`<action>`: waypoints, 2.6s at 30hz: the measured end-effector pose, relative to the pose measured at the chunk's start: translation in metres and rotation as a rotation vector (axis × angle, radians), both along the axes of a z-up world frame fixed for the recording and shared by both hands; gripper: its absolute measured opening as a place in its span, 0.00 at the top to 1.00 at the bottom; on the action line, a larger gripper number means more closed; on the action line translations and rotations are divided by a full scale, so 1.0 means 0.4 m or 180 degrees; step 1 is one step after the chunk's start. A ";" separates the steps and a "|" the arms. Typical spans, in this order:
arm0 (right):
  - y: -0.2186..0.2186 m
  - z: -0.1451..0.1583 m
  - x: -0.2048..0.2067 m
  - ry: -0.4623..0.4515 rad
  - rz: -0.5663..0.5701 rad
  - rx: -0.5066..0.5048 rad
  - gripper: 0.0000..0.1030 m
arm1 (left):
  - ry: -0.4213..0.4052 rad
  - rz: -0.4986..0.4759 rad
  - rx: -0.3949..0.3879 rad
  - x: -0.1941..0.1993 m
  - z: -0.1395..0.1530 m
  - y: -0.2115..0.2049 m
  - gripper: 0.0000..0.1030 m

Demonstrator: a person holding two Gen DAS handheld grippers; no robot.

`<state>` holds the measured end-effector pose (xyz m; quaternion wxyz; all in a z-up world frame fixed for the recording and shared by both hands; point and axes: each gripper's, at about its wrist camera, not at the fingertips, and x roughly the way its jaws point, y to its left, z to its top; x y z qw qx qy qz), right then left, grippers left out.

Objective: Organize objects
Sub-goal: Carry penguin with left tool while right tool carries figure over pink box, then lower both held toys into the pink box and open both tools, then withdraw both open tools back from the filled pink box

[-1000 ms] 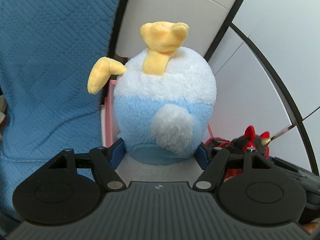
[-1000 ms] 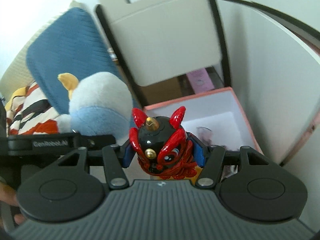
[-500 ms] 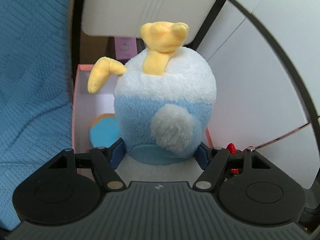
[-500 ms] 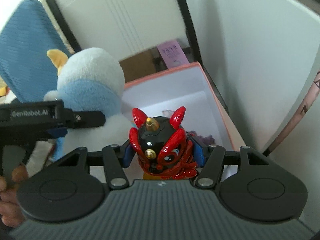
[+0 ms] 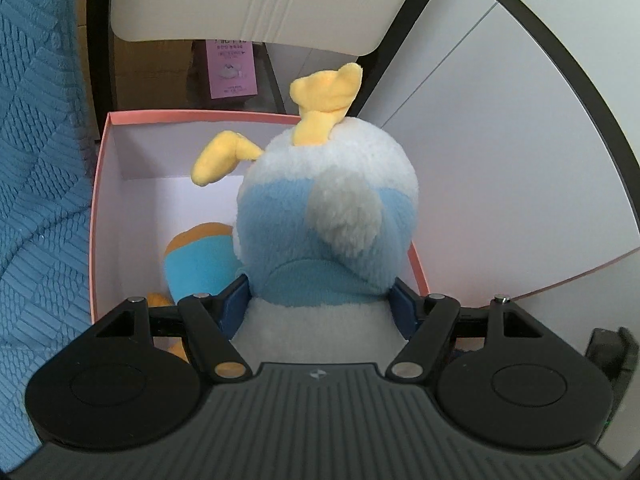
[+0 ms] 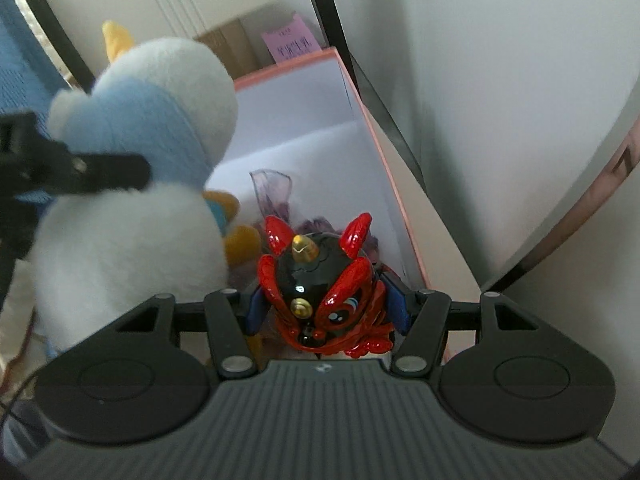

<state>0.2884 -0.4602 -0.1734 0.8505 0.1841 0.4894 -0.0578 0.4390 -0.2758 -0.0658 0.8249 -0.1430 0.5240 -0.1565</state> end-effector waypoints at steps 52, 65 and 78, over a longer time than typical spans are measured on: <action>0.242 0.364 -0.493 -0.1124 -0.0168 -0.0069 0.39 | -0.1121 -0.0097 -0.0037 -0.623 0.303 0.281 0.20; 0.265 0.293 -0.514 -0.1032 -0.0069 -0.0240 0.39 | -0.1360 0.0016 -0.0250 -0.699 0.268 0.307 0.14; 0.294 0.239 -0.476 -0.0930 0.0120 -0.0220 0.39 | -0.1370 0.0147 -0.0184 -0.704 0.243 0.356 0.07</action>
